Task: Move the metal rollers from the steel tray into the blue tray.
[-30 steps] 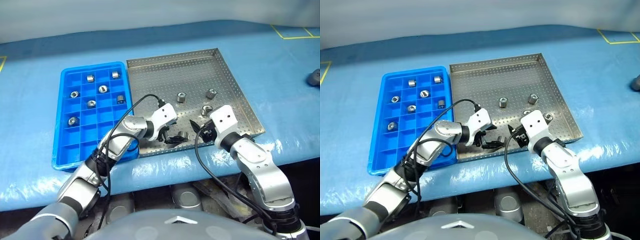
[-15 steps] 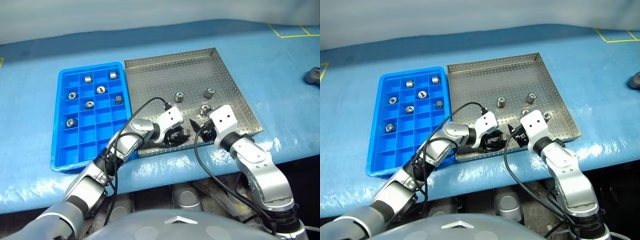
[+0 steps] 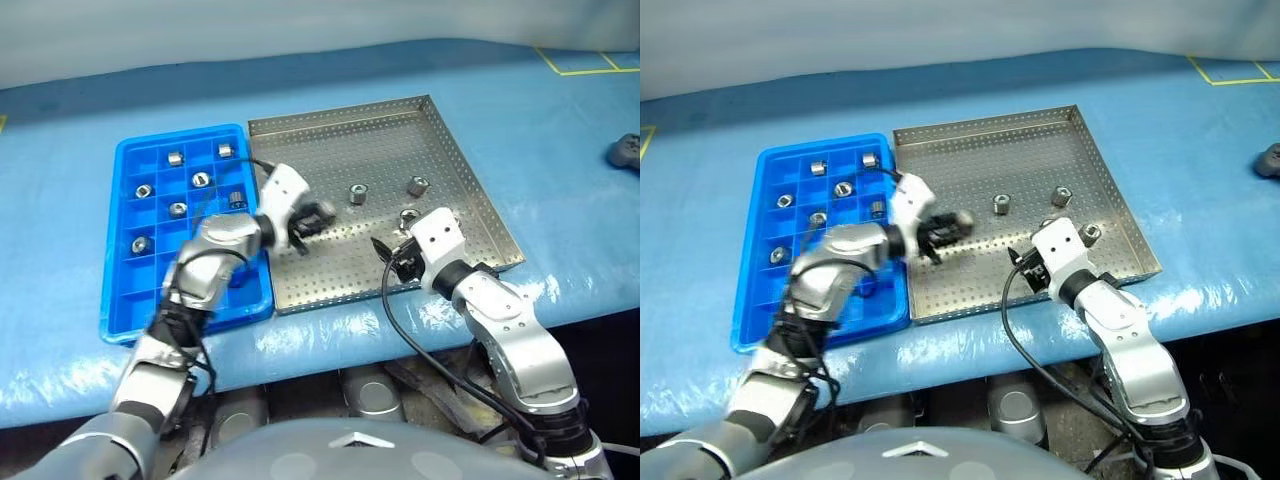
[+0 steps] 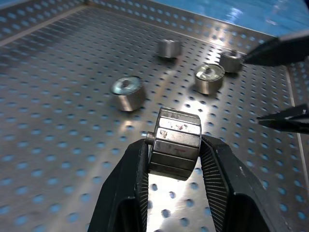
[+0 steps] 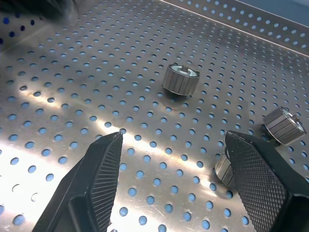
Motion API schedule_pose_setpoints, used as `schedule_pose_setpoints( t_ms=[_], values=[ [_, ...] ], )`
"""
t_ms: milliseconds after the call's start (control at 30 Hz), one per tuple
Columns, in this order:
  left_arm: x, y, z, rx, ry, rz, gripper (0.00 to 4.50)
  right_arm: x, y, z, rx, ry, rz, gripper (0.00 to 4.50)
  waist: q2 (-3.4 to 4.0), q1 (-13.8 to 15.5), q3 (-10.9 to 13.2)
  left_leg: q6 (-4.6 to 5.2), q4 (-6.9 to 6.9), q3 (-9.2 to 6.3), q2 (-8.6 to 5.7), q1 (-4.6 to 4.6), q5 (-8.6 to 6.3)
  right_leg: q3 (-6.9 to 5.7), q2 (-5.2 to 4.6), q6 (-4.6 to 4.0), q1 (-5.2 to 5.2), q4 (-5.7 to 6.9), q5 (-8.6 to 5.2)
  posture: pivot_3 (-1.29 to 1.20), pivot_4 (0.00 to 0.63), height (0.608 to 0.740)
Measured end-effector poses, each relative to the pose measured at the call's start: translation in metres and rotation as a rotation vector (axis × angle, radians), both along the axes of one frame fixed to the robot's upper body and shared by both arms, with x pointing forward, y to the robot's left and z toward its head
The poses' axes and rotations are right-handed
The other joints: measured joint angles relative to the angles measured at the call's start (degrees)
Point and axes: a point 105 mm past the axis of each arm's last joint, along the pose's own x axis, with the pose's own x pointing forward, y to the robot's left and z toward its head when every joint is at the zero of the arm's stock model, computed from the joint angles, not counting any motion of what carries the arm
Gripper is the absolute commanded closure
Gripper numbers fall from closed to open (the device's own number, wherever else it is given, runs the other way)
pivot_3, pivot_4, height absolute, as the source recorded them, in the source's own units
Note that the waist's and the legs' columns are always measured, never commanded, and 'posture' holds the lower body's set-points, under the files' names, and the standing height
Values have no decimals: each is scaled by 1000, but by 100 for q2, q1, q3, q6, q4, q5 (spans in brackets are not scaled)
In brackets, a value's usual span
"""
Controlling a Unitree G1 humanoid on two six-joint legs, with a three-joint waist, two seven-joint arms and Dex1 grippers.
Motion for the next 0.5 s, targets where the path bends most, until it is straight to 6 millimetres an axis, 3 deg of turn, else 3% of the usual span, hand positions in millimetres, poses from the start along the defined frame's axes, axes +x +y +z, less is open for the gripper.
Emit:
schedule_pose_setpoints(
  t_ms=[133, 367, 500],
  values=[
    [-23, 58, 2, 198, 31, 94, 3230, 0, 6, -6, -11, 31, 50, 940, -7, 155, 5, 0, -16, 0, -2, -8, 0, -2, -5, -7, -8, -9, -4, -79, 150, 740],
    [-69, 94, 19, 319, 74, 171, 3230, 4, 23, -8, -6, 48, 139, 940, -28, 562, 19, -1, -22, -1, -2, -14, 0, -10, -12, -13, -15, -16, -7, 20, 150, 740],
    [-101, 114, -2, 350, 216, 232, 3230, 1, 41, -7, 40, 54, 215, 940, -31, 698, 21, -1, -30, 0, 2, -5, -1, -14, -12, -26, -14, -12, -14, 54, 150, 740]
  ],
)
